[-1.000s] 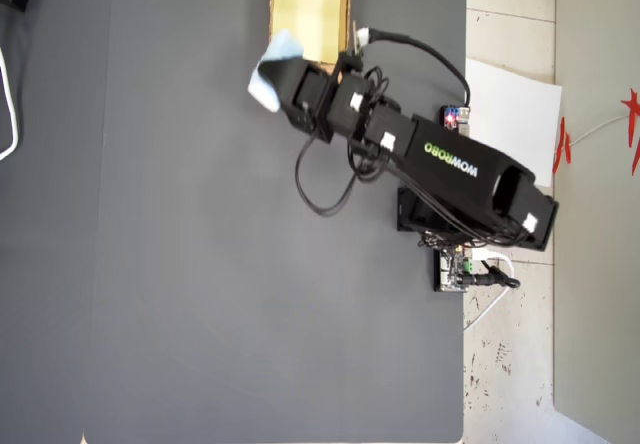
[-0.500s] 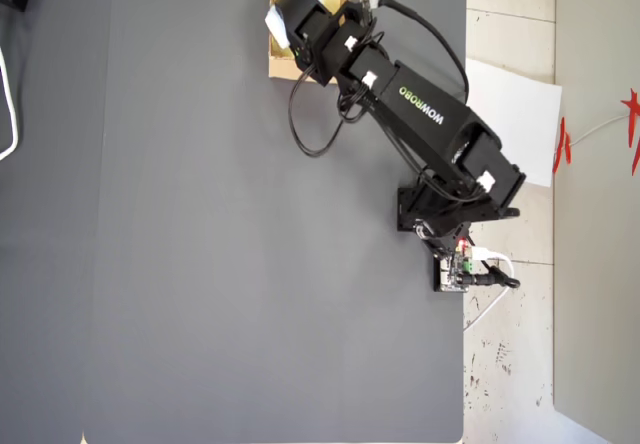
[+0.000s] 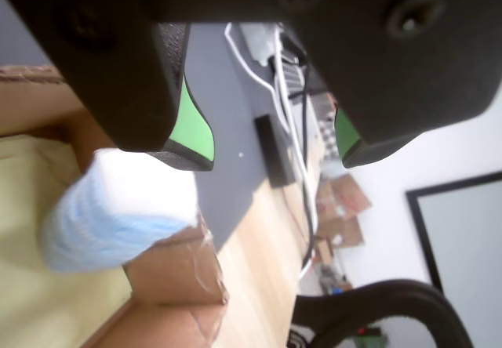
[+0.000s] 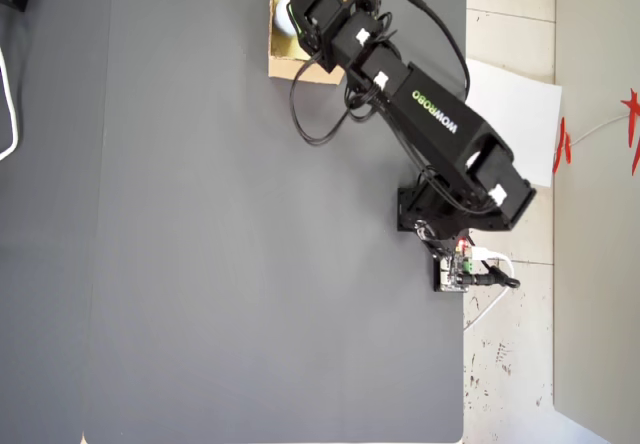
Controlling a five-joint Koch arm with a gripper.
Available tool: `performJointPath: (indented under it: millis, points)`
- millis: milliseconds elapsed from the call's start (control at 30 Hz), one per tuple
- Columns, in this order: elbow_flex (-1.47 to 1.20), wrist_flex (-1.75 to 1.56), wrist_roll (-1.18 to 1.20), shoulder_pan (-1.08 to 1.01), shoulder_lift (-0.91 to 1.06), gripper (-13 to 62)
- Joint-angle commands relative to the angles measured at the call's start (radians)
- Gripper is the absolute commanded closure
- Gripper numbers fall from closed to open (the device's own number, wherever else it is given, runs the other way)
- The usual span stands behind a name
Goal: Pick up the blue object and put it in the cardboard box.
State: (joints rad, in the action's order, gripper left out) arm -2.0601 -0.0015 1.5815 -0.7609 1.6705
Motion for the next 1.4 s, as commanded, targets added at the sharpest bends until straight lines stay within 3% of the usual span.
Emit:
performJointPath:
  millis: [0,767,1367]
  points:
    - [0.006,-0.129,0.055,0.031,0.092,18.5]
    - [-0.764,-0.298,0.198,0.678,0.626,16.2]
    - [-1.058,-0.163,0.181,0.755,0.698,15.4]
